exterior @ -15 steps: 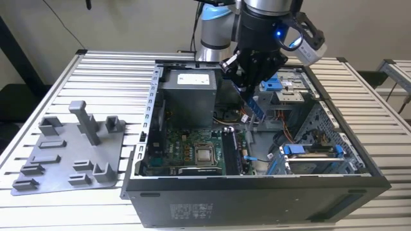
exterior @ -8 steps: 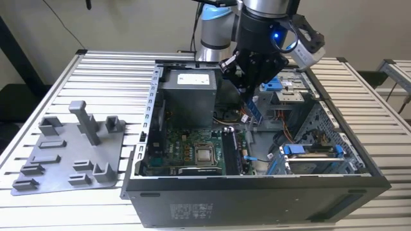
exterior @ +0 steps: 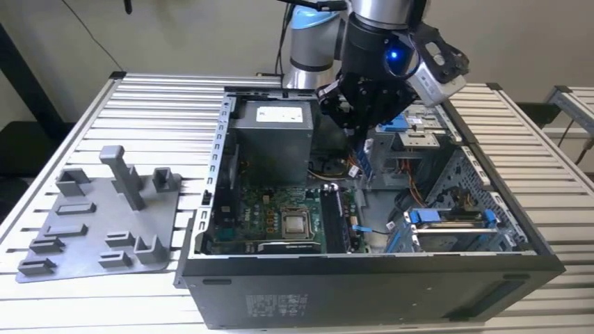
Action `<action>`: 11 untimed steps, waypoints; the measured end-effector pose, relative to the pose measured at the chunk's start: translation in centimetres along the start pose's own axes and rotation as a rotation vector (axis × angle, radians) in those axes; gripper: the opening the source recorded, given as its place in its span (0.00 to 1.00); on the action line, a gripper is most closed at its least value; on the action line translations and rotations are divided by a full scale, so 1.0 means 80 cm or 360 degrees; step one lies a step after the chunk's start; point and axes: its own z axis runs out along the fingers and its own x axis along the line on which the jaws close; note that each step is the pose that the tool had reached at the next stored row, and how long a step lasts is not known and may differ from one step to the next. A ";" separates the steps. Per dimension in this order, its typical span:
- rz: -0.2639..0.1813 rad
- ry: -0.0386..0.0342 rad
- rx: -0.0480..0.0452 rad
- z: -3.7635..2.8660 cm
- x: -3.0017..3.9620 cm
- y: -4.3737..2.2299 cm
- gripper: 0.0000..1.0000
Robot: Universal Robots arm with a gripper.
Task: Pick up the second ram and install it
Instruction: 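Insert the second ram into the second slot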
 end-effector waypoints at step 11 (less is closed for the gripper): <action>0.0224 0.0029 0.0006 0.0025 0.0001 0.0000 0.14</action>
